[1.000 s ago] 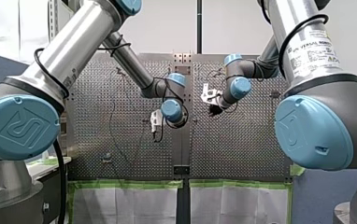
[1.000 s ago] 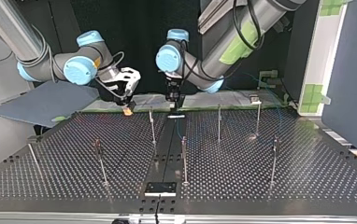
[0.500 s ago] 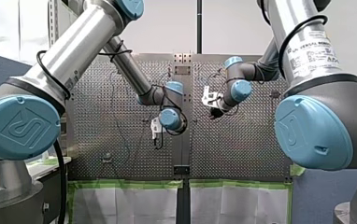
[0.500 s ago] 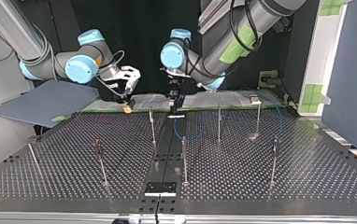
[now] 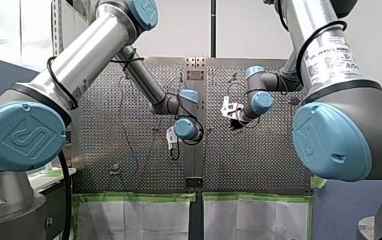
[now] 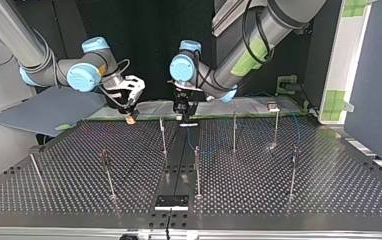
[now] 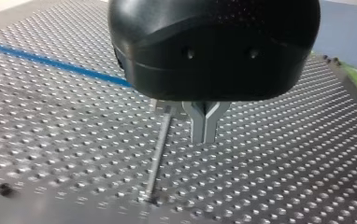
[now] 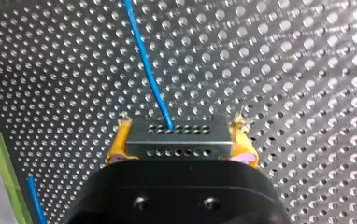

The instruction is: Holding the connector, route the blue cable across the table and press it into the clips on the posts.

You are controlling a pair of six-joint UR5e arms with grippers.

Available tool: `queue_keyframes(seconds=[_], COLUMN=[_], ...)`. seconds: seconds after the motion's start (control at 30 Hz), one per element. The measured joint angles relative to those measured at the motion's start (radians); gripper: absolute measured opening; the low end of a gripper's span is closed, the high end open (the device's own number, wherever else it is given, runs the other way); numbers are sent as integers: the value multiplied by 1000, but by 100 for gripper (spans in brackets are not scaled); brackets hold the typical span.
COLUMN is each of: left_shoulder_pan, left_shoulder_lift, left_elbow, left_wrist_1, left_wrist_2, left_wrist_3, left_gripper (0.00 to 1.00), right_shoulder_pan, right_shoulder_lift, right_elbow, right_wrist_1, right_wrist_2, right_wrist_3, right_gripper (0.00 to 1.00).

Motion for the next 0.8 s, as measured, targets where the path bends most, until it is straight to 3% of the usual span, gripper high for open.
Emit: queue_keyframes(seconds=[0.47,0.8], left_shoulder_pan=[6,39], left_shoulder_lift=[-15,-22], left_elbow=[12,61], left_wrist_1=[40,17], left_wrist_2=[23,55], left_wrist_3=[-9,-10], left_gripper=[0,0], right_shoulder_pan=[-17,-41], right_shoulder_lift=[31,39], right_elbow=[0,-5], right_wrist_1=[-11,-53], right_wrist_2=[-1,-12], right_wrist_3=[0,15], right_gripper=[0,0])
